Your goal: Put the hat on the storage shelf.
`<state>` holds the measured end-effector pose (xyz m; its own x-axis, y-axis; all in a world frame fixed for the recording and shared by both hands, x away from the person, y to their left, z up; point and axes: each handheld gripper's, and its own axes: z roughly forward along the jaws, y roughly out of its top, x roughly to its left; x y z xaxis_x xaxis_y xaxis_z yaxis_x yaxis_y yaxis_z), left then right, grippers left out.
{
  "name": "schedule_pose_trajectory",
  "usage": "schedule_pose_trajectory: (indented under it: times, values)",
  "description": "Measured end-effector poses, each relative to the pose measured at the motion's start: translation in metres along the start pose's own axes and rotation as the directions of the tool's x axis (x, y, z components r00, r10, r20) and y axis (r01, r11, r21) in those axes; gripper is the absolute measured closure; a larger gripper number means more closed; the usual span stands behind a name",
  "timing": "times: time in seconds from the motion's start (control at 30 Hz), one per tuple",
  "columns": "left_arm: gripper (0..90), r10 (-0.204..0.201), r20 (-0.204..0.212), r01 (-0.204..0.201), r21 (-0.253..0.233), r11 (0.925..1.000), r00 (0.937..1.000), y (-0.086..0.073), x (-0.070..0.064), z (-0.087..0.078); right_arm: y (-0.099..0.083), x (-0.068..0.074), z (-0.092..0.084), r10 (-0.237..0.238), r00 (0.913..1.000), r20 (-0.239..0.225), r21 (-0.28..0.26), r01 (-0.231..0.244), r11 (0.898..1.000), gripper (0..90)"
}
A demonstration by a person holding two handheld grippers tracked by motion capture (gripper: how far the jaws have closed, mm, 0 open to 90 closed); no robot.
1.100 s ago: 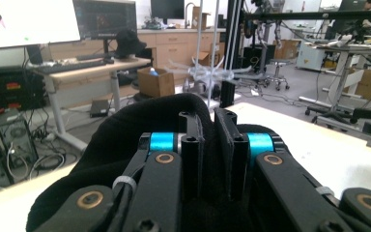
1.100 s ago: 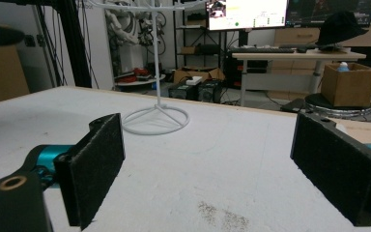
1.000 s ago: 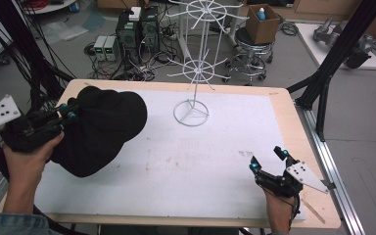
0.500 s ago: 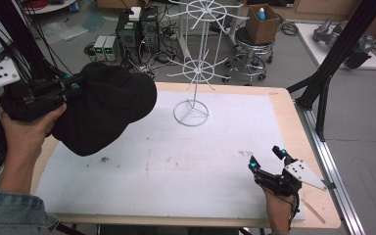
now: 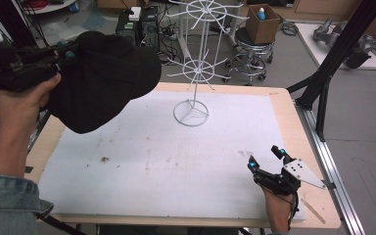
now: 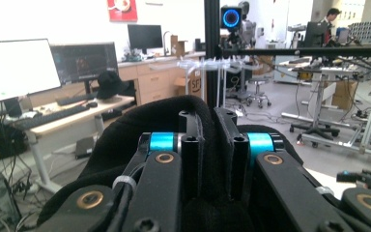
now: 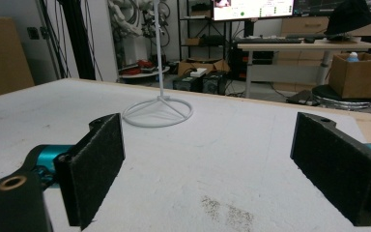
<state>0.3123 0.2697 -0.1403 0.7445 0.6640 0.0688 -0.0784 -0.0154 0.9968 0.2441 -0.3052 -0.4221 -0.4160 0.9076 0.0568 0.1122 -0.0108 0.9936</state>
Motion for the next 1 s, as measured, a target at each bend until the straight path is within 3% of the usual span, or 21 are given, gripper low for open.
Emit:
schedule_pose_trajectory:
  times: [0.37,0.67,1.0]
  values:
    - [81.5,0.025,0.019,-0.024,-0.042,0.9988,0.9995,0.039,-0.005,0.015,-0.001,-0.001,0.003,0.001,1.0,-0.008,0.008,-0.001,1.0,11.1]
    - [81.4,0.043,0.026,-0.041,-0.057,0.9975,0.9987,0.055,-0.008,0.027,-0.001,-0.001,0.004,0.0,1.0,-0.009,0.015,0.0,1.0,11.1]
    - [81.4,0.017,0.051,-0.011,-0.127,0.9918,0.9986,0.07,-0.011,0.042,-0.002,-0.002,0.005,-0.002,0.9999,-0.015,0.019,0.003,1.0,11.1]
